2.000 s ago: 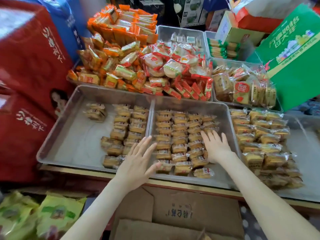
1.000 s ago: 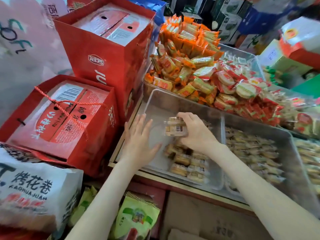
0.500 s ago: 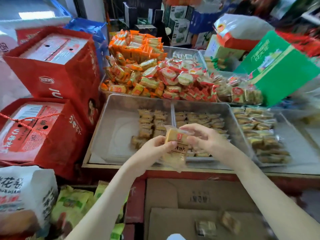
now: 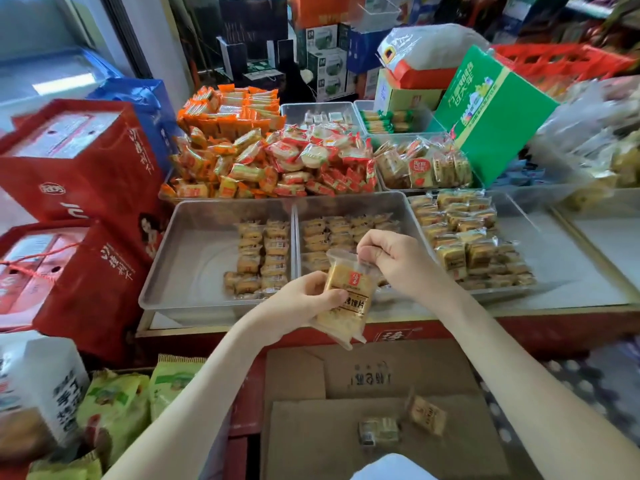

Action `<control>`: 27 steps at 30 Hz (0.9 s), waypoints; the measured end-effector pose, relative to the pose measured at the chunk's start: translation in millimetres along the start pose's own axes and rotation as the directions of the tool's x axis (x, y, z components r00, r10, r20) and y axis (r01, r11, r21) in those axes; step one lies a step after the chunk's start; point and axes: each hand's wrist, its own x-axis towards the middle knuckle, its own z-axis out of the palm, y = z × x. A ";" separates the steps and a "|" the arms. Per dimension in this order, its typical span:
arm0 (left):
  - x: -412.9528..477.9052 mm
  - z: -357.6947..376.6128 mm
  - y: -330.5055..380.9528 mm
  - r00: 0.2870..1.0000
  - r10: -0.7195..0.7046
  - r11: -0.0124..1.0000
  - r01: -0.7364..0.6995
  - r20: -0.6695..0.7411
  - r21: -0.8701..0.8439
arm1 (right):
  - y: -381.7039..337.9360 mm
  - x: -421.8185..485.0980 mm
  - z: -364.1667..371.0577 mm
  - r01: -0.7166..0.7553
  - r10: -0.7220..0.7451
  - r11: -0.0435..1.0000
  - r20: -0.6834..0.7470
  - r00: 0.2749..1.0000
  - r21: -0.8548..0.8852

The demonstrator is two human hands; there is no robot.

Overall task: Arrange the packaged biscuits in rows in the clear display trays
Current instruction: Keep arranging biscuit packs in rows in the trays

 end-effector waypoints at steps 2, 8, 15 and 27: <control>1.8 7.5 2.0 1.000 -0.005 1.000 0.005 -0.024 0.003 | 4.1 -2.8 -3.7 -0.005 0.005 1.000 -0.020 1.000 0.004; 13.0 24.9 0.9 0.948 -0.026 0.976 -0.043 -0.316 -0.211 | 15.7 -4.1 -22.0 -0.072 0.121 0.977 -0.240 0.963 0.202; 16.4 41.0 19.6 0.918 0.000 0.771 -0.251 -0.396 -0.585 | 8.5 -14.0 2.8 -0.197 0.236 0.762 0.020 0.972 0.617; 25.3 39.1 16.7 0.877 0.071 0.711 -0.378 -0.475 -0.592 | 1.3 -1.8 16.6 -0.159 0.339 0.610 -0.074 0.938 0.776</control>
